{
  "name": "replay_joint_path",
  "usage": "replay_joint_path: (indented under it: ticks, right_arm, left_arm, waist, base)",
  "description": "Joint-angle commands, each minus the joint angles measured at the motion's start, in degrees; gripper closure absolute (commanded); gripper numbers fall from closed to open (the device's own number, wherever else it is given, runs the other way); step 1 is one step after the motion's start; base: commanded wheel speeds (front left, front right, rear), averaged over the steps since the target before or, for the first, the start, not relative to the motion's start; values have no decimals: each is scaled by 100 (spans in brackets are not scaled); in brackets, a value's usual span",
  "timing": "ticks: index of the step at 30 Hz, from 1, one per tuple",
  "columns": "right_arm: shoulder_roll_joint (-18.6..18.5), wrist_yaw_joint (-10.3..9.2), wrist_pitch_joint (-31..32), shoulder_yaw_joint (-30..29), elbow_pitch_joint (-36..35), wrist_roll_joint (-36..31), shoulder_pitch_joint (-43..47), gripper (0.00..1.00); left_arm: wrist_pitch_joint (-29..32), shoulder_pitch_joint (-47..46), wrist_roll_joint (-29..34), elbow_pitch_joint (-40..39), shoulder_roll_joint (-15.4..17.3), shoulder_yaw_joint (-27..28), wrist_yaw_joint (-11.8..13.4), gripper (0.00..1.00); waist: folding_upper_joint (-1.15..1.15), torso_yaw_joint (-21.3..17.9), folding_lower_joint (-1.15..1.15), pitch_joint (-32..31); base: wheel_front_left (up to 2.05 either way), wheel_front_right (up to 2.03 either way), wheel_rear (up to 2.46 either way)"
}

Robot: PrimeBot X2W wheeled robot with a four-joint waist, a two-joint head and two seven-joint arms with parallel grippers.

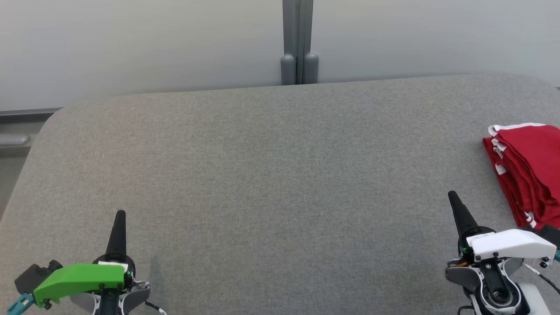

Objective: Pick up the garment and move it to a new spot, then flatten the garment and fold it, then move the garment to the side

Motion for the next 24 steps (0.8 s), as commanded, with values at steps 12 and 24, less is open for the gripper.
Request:
replay_joint_path:
  ticks: [12,24]
  right_arm:
    - [29,1,125,-79,-87,642,-58,100]
    - [53,1,205,-124,-111,1147,-52,100]
  left_arm:
    - [170,-135,-590,-100,45,68,-14,100]
    - [307,-150,-1063,-149,48,115,-16,100]
  waist:
    - [0,7,0,4]
    - [0,13,0,8]
  base:
    - [0,0,0]
    - [0,0,0]
